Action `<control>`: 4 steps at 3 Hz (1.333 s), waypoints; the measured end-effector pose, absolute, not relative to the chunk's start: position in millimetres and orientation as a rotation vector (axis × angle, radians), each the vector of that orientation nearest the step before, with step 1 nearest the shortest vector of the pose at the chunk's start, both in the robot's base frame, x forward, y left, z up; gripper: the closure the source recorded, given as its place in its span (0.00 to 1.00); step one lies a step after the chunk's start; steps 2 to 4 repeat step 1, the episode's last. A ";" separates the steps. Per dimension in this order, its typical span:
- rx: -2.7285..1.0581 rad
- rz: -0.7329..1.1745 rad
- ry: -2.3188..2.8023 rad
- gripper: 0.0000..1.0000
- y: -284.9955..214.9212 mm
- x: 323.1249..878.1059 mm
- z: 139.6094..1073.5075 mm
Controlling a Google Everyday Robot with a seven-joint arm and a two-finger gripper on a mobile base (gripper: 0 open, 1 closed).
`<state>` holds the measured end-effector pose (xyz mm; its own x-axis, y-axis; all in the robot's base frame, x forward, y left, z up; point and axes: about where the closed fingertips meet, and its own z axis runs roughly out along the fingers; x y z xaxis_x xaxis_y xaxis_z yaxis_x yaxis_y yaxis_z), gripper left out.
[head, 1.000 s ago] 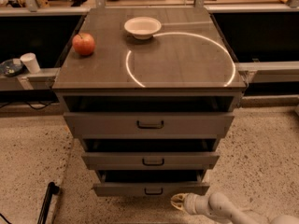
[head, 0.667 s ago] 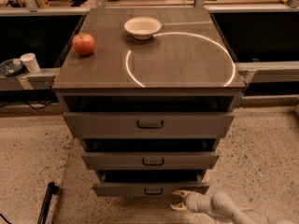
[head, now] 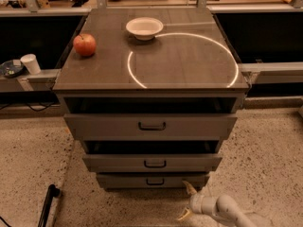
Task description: Close bottom drawer
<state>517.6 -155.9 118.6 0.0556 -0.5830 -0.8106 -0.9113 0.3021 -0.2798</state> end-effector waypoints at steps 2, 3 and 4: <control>-1.386 0.440 1.634 0.00 -155.8 517.6 118.6; -1.386 0.440 1.634 0.00 -155.8 517.6 118.6; -1.386 0.440 1.634 0.00 -155.8 517.6 118.6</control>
Offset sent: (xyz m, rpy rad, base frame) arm 0.0000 0.0000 0.0000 0.0000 0.0000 0.0000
